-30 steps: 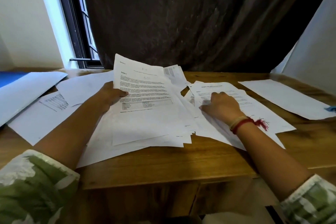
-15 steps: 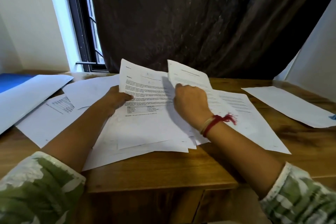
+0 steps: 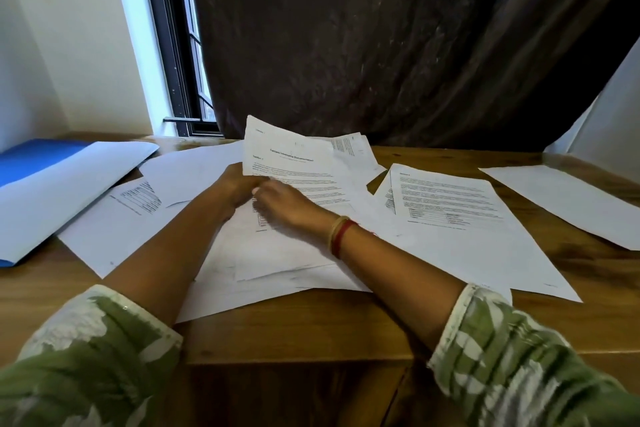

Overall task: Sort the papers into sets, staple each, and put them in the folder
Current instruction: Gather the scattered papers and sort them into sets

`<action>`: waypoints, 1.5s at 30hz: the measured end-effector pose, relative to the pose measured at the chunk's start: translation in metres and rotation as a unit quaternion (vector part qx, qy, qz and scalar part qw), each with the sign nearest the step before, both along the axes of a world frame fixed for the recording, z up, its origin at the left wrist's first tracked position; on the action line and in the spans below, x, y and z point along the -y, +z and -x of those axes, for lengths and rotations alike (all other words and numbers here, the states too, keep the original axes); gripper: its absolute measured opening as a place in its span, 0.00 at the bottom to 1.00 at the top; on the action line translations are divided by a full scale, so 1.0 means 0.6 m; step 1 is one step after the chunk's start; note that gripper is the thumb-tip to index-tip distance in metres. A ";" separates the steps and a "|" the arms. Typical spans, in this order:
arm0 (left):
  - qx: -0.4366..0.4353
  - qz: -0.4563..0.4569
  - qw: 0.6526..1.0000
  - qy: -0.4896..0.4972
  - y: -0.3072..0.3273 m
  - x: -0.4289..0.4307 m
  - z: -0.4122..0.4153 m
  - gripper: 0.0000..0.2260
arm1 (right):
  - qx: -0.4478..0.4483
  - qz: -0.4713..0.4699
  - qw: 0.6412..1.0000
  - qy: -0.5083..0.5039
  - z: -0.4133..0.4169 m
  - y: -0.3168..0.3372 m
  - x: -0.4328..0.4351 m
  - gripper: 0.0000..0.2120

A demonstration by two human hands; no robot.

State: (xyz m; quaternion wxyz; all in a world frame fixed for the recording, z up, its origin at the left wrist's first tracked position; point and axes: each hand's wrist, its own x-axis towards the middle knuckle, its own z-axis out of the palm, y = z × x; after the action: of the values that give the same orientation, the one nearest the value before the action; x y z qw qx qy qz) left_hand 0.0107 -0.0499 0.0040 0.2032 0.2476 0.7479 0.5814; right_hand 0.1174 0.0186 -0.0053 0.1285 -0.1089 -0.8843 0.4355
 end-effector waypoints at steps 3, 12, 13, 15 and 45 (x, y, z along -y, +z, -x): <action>-0.032 0.033 0.999 0.002 0.003 -0.006 -0.010 0.16 | -0.076 0.031 0.992 -0.094 -0.038 0.019 -0.055 0.10; -0.039 0.027 0.999 -0.008 0.003 -0.009 -0.010 0.17 | 0.248 -0.256 0.851 -0.386 -0.172 0.009 -0.251 0.30; -0.040 0.027 0.999 -0.008 0.003 -0.009 -0.011 0.18 | 0.232 -0.249 0.862 -0.376 -0.174 0.008 -0.252 0.28; -0.038 0.023 0.999 -0.008 0.003 -0.008 -0.014 0.18 | 0.216 -0.237 0.871 -0.373 -0.172 0.014 -0.251 0.26; -0.002 0.020 1.000 0.013 0.011 0.001 -0.007 0.14 | 0.019 0.132 0.989 -0.066 0.023 0.052 -0.025 0.07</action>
State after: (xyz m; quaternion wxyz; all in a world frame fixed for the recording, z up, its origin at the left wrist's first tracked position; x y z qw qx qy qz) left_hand 0.0151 -0.0507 0.0104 0.1988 0.2355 0.7628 0.5685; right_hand 0.1037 0.0336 0.0258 0.1245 -0.1909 -0.8123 0.5369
